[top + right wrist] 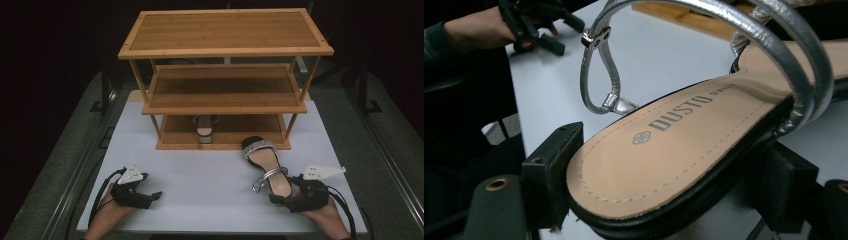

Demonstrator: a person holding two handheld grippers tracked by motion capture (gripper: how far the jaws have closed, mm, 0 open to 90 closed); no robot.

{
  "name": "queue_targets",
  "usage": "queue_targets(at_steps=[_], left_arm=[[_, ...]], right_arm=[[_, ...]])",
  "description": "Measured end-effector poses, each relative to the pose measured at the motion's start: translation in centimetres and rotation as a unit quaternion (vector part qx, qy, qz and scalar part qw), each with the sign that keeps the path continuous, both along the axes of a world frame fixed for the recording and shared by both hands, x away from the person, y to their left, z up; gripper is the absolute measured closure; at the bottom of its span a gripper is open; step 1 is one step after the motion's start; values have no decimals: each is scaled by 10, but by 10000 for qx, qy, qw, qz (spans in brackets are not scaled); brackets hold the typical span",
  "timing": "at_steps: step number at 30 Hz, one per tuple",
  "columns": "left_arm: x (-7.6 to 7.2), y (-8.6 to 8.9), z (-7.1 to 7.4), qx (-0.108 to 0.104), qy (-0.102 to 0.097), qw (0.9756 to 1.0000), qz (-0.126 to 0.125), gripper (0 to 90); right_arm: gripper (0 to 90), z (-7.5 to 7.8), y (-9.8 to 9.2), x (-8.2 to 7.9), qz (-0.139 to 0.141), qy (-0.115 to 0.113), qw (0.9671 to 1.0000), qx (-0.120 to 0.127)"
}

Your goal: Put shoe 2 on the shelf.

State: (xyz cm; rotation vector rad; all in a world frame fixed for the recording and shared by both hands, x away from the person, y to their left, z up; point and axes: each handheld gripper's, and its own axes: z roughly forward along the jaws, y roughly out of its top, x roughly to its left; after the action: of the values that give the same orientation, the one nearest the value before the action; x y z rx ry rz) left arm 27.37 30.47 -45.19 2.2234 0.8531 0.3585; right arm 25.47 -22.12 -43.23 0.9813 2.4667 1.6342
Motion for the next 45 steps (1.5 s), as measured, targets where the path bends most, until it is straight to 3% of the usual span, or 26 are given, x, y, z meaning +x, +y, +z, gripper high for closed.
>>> queue_targets(at_steps=[10, 17, 26, 28, 32, 38, 40, 45], left_arm=[[0, 0, 0, -1, -2, 10000, 0, 129], [0, 0, 0, -13, -5, 10000, 6, 129], [0, 0, 0, -20, -6, 10000, 11, 129], [0, 0, 0, -22, -5, 10000, 11, 129], [0, 0, 0, -20, -8, 10000, 7, 129], [0, 0, 0, -24, -8, 10000, 7, 129], [0, 0, 0, -13, 3, 10000, 3, 129], [0, 0, 0, -12, 2, 10000, 5, 129]], right_arm=[[229, 7, 23, 49, -75, -146, 9999, -31], [229, 4, 39, 80, -218, -257, 9994, -74], [229, -6, 57, 118, -578, -244, 9980, -108], [229, -10, 60, 127, -670, -247, 9974, 46], [229, -16, 68, 144, -786, -270, 9965, 77], [229, -21, 81, 161, -919, -60, 9957, 99], [229, -23, 85, 170, -933, -205, 9954, 91], [229, -24, 92, 181, -1007, -60, 9949, 99]])
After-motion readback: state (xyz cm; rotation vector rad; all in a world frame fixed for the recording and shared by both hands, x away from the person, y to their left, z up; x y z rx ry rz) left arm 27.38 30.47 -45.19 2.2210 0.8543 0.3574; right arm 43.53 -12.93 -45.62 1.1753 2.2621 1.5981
